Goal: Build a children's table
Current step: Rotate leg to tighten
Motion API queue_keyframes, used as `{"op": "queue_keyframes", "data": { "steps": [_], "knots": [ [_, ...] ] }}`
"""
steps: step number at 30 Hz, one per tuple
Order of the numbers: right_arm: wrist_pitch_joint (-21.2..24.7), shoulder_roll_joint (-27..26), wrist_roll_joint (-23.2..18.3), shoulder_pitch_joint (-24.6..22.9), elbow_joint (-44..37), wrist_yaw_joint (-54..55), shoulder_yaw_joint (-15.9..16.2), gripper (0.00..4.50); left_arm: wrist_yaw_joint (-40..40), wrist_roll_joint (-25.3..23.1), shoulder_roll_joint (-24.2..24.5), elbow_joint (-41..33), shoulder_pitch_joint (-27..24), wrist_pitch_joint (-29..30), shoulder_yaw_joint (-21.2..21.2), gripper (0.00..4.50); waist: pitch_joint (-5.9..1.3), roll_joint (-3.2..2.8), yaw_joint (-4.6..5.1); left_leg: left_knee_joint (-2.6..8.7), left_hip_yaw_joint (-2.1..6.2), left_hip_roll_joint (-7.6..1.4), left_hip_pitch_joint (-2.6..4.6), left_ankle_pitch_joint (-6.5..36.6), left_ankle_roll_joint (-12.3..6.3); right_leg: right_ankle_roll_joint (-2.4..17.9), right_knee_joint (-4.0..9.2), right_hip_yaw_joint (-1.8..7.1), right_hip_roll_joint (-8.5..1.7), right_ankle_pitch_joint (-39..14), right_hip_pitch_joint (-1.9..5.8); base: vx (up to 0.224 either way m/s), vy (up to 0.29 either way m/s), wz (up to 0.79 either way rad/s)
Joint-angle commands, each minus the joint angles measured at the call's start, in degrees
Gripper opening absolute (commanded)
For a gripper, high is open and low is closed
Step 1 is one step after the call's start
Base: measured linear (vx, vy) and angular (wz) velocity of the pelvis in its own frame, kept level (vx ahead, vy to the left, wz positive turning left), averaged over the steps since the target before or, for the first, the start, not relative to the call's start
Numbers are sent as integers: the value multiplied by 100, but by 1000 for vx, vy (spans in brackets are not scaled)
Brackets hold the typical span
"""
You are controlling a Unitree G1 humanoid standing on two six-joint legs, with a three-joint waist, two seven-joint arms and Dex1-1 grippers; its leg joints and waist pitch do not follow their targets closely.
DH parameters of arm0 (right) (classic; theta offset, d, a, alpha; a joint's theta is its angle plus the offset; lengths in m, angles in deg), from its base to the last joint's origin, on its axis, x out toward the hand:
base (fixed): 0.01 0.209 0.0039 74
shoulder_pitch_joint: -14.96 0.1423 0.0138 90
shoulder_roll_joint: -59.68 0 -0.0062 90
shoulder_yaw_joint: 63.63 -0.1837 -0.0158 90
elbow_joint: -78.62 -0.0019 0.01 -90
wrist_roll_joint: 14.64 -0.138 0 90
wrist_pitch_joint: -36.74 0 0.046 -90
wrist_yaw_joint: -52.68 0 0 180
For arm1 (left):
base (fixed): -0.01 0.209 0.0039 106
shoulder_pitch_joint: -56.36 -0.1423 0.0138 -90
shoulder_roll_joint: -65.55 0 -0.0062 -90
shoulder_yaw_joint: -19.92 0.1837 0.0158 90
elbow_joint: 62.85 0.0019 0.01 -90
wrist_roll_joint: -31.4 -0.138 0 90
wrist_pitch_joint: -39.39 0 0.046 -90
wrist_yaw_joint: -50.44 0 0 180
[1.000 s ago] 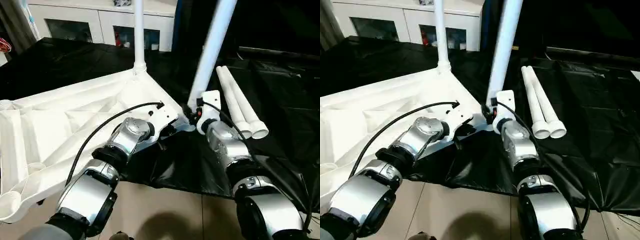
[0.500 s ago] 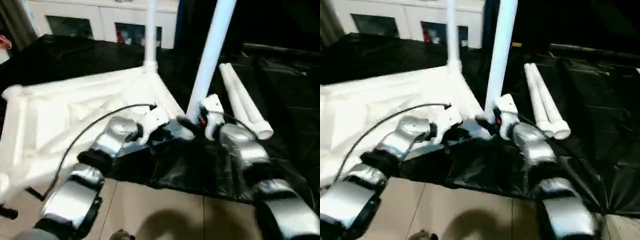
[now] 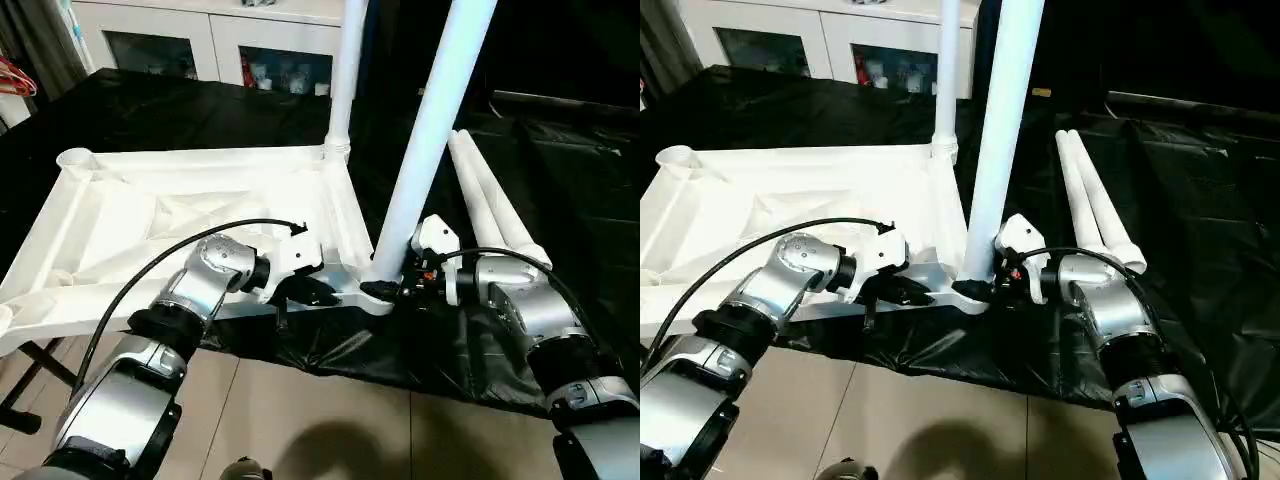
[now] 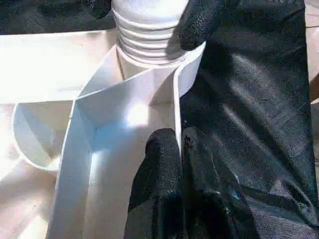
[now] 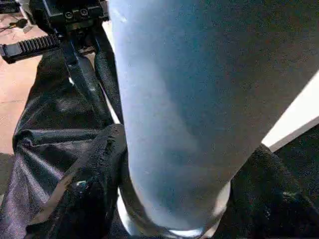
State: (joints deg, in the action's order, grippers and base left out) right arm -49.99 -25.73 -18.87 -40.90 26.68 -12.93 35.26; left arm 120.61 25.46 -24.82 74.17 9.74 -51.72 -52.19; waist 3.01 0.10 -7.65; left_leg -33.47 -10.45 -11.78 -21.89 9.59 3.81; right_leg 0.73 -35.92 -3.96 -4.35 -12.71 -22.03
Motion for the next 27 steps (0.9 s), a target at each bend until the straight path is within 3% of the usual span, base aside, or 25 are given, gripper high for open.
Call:
{"op": "queue_keyframes", "data": {
  "steps": [1, 8, 11, 15, 16, 17, 18, 19, 21, 22, 26, 27],
  "knots": [
    [188, -70, 197, -109, -13, -252, 437, 272, 170, 99, -88, -276, 109, -180, 64, 0, -377, -16, 13, 378, 63, -216, 119, 1030, -240, 1475, 394, 267, -435, -74, 260, 0, 0, 0],
    [402, -134, 116, -245, -206, -310, 460, 266, 84, 133, -111, -285, 79, -123, -2, 0, -382, -3, 8, 363, 55, -214, 123, 944, -305, 1490, 384, 264, -432, 71, 257, 0, 0, 0],
    [454, -371, 21, -301, -107, 153, 260, 265, -423, 29, -265, -82, 163, -47, -62, 0, -376, -9, -6, 367, 54, -218, 129, 995, -272, 1474, 395, 269, -431, -52, 243, 0, 0, 0],
    [585, -809, 62, -220, 306, 1412, -92, 265, -1323, -87, -583, 319, 402, 201, -207, 0, -309, -1, 19, 438, 70, -204, 173, 1550, -21, 1274, 517, 285, -462, -1171, 213, 0, 0, 0],
    [621, -1098, 98, -105, 650, 2341, -337, 265, -1883, -159, -775, 523, 566, 311, -272, 0, -295, 4, 37, 459, 81, -202, 191, 1703, 73, 1158, 553, 297, -478, -1600, 192, 0, 0, 0],
    [638, -1170, 101, -77, 727, 2565, -401, 265, -2023, -176, -822, 574, 608, 340, -288, 0, -278, -22, 73, 486, 103, -197, 211, 1877, 220, 1055, 582, 298, -486, -2014, 167, 0, 0, 0],
    [657, -1234, 93, -50, 787, 2749, -458, 265, -2143, -184, -865, 618, 646, 380, -307, 0, -295, -13, 87, 499, 135, -194, 204, 1904, 271, 939, 600, 288, -499, -2190, 195, 0, 0, 0],
    [682, -1318, 79, -17, 862, 2992, -528, 265, -2314, -180, -926, 676, 696, 453, -343, 0, -300, -6, 99, 501, 132, -193, 204, 1889, 254, 926, 612, 291, -496, -2134, 190, 0, 0, 0],
    [731, -1612, 11, 147, 1193, 3916, -785, 265, -2751, -159, -1116, 822, 829, 568, -435, 0, -309, -50, 175, 498, 110, -190, 199, 1798, 248, 1047, 587, 309, -462, -1658, 161, 0, 0, 0],
    [758, -1780, -27, 242, 1371, 4409, -941, 265, -2964, -154, -1217, 894, 892, 600, -469, 0, -311, -34, 180, 503, 124, -185, 194, 1785, 259, 1052, 586, 295, -464, -1657, 180, 0, 0, 0],
    [563, -1967, -16, 304, 1476, 4636, -1005, 265, -2991, -132, -1330, 918, 907, 598, -496, 0, -343, -52, 173, 463, 90, -163, 164, 1507, 98, 1101, 561, 302, -449, -1085, 205, 0, 0, 0],
    [436, -2054, 38, 336, 1530, 4674, -1001, 300, -2956, -129, -1385, 950, 917, 560, -498, 0, -347, -52, 176, 461, 88, -164, 158, 1448, 80, 1115, 551, 302, -442, -959, 211, 0, 0, 0]
  ]
}}
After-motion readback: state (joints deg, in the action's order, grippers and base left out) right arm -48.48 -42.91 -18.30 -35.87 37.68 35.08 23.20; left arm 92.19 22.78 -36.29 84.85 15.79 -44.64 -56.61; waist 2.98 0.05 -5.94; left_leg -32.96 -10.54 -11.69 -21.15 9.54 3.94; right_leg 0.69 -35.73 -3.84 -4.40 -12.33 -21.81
